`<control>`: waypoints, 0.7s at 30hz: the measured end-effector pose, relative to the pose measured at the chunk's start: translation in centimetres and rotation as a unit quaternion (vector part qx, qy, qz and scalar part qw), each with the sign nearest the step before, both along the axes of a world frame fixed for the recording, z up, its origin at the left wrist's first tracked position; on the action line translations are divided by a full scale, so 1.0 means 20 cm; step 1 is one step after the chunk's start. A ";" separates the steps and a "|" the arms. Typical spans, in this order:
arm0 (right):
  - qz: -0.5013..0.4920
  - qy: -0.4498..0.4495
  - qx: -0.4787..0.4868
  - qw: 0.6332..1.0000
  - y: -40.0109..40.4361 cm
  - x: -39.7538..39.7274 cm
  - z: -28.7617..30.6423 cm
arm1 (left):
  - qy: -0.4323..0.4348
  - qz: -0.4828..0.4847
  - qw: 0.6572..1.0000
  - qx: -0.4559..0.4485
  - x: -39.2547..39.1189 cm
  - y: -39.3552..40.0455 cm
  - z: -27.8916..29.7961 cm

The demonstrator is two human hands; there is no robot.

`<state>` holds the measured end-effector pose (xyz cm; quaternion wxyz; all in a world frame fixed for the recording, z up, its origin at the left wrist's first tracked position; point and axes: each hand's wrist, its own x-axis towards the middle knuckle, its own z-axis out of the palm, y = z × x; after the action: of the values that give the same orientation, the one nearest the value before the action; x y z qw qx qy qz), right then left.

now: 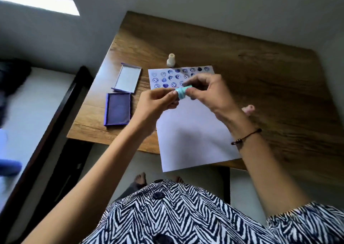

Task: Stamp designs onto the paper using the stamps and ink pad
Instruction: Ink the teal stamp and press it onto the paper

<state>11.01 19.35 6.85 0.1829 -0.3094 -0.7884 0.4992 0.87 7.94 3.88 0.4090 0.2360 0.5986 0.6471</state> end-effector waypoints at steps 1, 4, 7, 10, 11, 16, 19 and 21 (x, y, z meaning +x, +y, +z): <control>0.016 0.010 -0.015 1.000 -0.03 -0.04 -0.01 | -0.001 0.014 1.000 -0.003 -0.03 -0.04 -0.01; 0.055 0.028 -0.055 0.997 -0.13 -0.16 -0.03 | -0.016 0.060 0.998 -0.003 -0.09 -0.16 -0.02; 0.100 0.005 -0.091 0.991 -0.22 -0.28 -0.05 | -0.002 0.132 0.991 -0.020 -0.13 -0.27 -0.06; 0.137 -0.004 -0.058 0.989 -0.30 -0.38 -0.04 | 0.002 0.176 0.984 -0.021 -0.16 -0.36 -0.08; 0.152 -0.002 -0.034 0.988 -0.32 -0.40 -0.04 | -0.010 0.191 0.982 -0.009 -0.16 -0.38 -0.08; 0.191 0.017 0.117 0.975 -0.32 -0.53 -0.02 | -0.056 0.312 0.948 0.016 -0.20 -0.49 -0.07; 0.212 -0.003 0.267 0.940 -0.33 -0.62 -0.07 | -0.073 0.362 0.929 0.023 -0.22 -0.56 -0.09; 0.239 -0.055 0.365 0.898 -0.37 -0.65 -0.16 | -0.074 0.372 0.925 0.018 -0.21 -0.59 -0.09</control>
<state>-2.07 11.96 3.71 0.1147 -0.0498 -0.9744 0.1869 -3.32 -3.95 2.01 0.1778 -0.0450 0.5992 0.7793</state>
